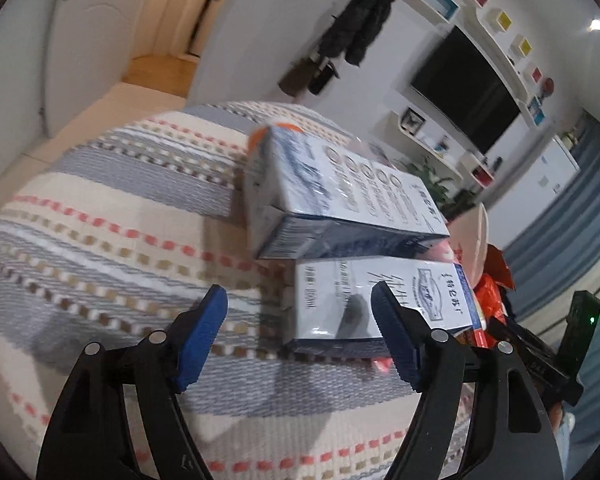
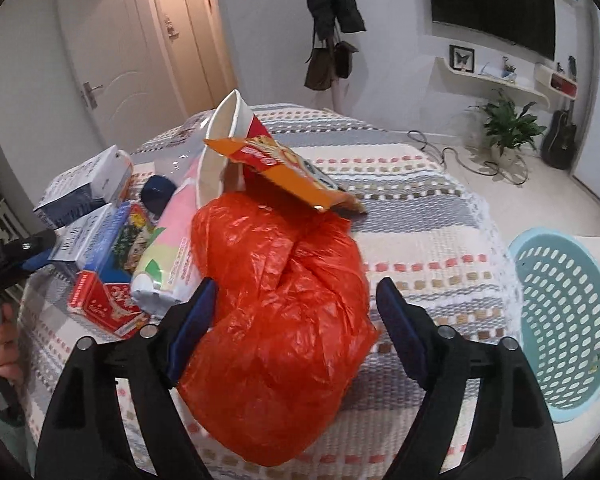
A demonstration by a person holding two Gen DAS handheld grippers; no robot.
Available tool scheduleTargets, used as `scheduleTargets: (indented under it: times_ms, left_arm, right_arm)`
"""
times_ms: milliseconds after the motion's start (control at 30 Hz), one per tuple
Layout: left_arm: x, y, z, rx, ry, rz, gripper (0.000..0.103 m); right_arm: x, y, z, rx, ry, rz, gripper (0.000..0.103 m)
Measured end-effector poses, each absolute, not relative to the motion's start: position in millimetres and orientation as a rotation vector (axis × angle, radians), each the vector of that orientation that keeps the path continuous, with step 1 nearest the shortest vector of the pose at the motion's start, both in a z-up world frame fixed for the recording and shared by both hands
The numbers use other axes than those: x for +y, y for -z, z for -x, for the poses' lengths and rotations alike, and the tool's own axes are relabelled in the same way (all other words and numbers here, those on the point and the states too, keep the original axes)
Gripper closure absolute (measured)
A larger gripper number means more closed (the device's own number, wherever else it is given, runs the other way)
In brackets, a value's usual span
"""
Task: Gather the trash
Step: 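Grasp the orange plastic bag with the right tool while the left tool grasps the white milk carton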
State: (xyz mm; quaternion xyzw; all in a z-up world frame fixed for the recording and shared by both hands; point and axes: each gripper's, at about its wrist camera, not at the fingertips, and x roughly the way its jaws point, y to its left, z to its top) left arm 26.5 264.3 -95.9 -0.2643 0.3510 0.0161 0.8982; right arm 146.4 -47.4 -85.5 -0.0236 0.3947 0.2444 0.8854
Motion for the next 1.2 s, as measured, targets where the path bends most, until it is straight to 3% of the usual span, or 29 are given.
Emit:
scheduleTargets:
  times_ms: [100,167,267,700,767,867,1200]
  left_arm:
    - [254,98,-31,0.738,0.016,0.533,0.032]
    - [242,95,-28,0.743,0.053,0.527,0.041]
    - [226,92,-14,0.743,0.101,0.514,0.043]
    - [151,86,58,0.817,0.353,0.371,0.043]
    - [151,77,63,0.783,0.302,0.306,0.038]
    - [148,67,53,0.758,0.24,0.235,0.031]
    - [89,87,-13,0.829,0.024,-0.085,0.027]
  right_arm:
    - [-45,88,-143,0.836,-0.511,0.061,0.054]
    - [-46,86,-136,0.83,-0.518,0.059,0.063]
    - [-48,82,-125,0.818,-0.518,0.055,0.068]
    - [-63,70,-82,0.789,-0.494,0.023,0.071]
    - [-64,68,-78,0.785,-0.494,0.019,0.071]
    - [-66,64,-74,0.771,-0.493,0.016,0.071]
    - [-75,43,-62,0.717,-0.502,-0.001,0.071]
